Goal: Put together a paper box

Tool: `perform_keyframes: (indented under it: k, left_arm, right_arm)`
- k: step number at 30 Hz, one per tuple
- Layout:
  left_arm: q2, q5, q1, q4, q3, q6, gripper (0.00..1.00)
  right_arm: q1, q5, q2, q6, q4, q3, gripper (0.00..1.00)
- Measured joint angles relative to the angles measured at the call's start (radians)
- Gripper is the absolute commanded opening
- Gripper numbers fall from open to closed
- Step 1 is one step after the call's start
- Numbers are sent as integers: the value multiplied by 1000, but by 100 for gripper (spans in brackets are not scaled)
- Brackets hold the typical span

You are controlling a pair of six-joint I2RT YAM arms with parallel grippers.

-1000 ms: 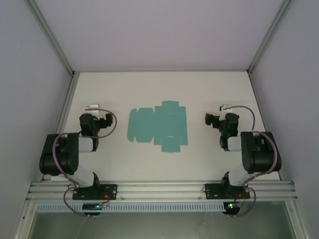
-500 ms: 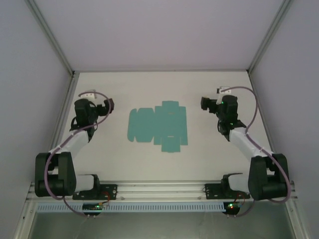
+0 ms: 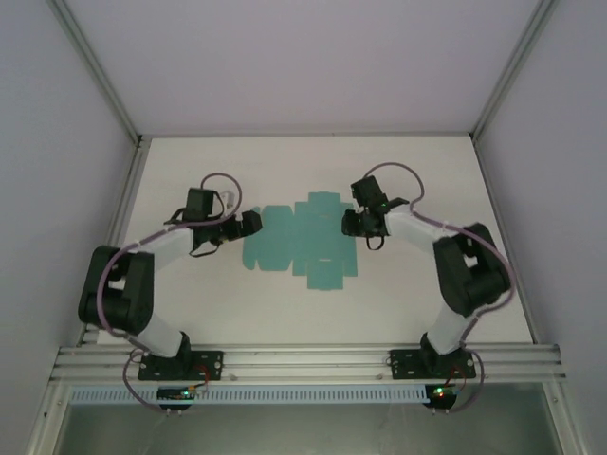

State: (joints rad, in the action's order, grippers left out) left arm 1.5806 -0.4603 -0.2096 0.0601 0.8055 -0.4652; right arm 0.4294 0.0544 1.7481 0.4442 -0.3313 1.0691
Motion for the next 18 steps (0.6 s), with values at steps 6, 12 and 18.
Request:
perform_keyframes:
  k: [6,12,18]
  left_arm:
    - [140,-104,8,47,106,-11,99]
    - [187,-209,31,23,126,-16,91]
    - [193,-412,5,-66,108,-77,84]
  right_arm:
    - [-11,43,129,9,-20,89,13]
    - [-11,21,142,33,-15,91,12]
    - [-1,10,138,43,26,69,12]
